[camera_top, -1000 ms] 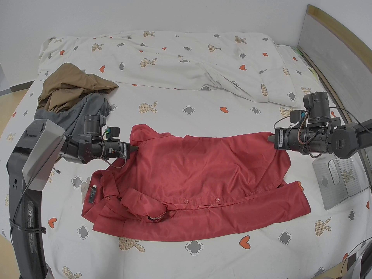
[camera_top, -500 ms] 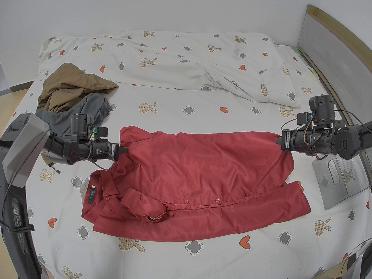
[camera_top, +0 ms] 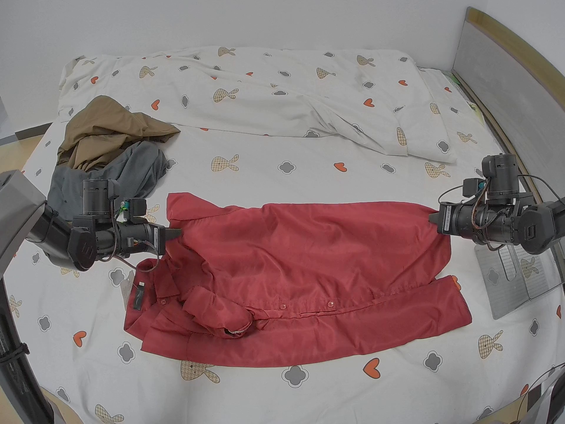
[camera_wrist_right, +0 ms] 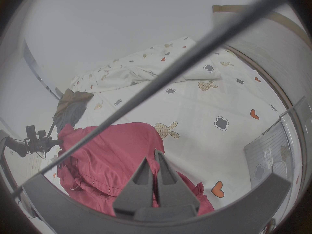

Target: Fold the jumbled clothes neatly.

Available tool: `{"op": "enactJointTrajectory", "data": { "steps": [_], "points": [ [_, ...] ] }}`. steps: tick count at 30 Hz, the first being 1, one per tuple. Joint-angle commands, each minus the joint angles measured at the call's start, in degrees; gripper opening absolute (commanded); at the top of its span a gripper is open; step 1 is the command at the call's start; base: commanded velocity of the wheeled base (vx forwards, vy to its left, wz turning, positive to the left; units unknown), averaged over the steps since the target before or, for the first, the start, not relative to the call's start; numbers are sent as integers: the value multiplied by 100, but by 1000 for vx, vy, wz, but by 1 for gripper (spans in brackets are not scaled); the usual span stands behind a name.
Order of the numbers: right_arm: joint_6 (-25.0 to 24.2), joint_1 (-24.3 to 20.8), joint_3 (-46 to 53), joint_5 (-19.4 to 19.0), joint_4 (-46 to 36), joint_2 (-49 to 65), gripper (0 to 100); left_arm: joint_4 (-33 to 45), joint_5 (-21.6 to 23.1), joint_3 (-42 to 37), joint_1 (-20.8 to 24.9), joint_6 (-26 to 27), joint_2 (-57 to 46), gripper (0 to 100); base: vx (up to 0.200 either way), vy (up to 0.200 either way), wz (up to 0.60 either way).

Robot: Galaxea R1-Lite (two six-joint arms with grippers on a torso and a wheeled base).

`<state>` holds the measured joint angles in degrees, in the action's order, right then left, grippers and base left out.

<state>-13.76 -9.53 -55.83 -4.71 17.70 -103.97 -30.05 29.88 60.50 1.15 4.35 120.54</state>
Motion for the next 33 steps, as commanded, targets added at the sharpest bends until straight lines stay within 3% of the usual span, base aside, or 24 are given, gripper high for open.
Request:
{"op": "enactJointTrajectory", "data": {
  "steps": [1, 16, 17, 24, 27, 33],
  "points": [
    [-65, 30, 380, 5, 357, 61, 0, -36, 9, -434, 35, 4, -514, 0, 0, 0, 0],
    [-65, 66, 187, 57, 348, -325, 0, -36, 9, -592, 114, -13, -294, 0, 0, 0, 0],
    [-65, 110, 169, 57, 339, -431, 100, -36, 18, -601, 114, -13, -286, 0, 0, 0, 0],
    [-65, 145, -59, -4, 331, -1116, 100, -36, 27, -583, 140, -22, -242, 0, 0, 0, 0],
    [-56, 180, -780, 22, 225, -1450, 100, -36, 27, -575, 140, -22, -259, 0, 0, 0, 0],
    [-12, 127, -2758, 66, -997, -1855, 100, -36, 27, -592, 140, -22, -268, 0, 0, 0, 0]
  ]
}}
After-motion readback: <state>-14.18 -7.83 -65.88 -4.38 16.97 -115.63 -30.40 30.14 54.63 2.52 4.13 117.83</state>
